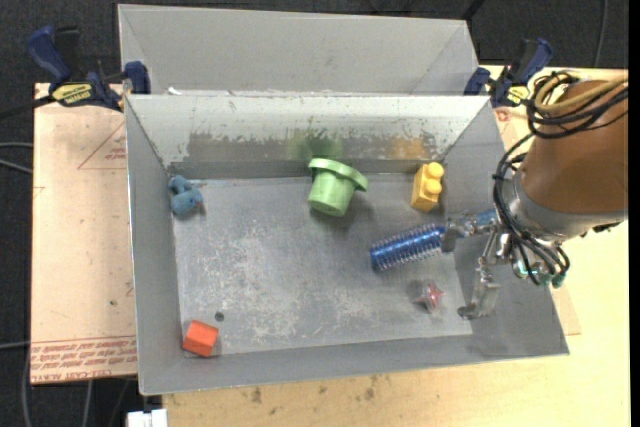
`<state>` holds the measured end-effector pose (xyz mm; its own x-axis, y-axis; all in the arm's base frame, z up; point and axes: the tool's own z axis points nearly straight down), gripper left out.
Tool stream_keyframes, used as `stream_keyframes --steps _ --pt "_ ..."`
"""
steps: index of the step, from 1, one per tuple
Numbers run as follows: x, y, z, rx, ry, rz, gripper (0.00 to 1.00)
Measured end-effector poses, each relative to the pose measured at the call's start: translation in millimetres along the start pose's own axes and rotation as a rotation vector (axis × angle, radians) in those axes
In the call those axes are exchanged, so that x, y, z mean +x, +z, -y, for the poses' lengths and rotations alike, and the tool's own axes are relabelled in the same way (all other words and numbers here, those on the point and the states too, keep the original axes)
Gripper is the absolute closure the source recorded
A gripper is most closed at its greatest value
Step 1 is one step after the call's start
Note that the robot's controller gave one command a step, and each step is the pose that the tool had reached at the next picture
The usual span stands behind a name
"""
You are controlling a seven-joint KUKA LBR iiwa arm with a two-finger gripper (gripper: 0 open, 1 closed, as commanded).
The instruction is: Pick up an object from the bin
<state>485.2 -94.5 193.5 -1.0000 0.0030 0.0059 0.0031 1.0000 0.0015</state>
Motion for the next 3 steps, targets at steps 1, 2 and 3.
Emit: stream_keyframes --steps 1,2,3 --pt "-91.7 121.8 11.4 0.002 -0.243 0.019 0.00" --pt "-87.8 123.5 11.7 -0.001 -0.244 0.008 1.00" --pt "-64.5 -10.0 3.1 0.004 -0.374 0.014 1.00"
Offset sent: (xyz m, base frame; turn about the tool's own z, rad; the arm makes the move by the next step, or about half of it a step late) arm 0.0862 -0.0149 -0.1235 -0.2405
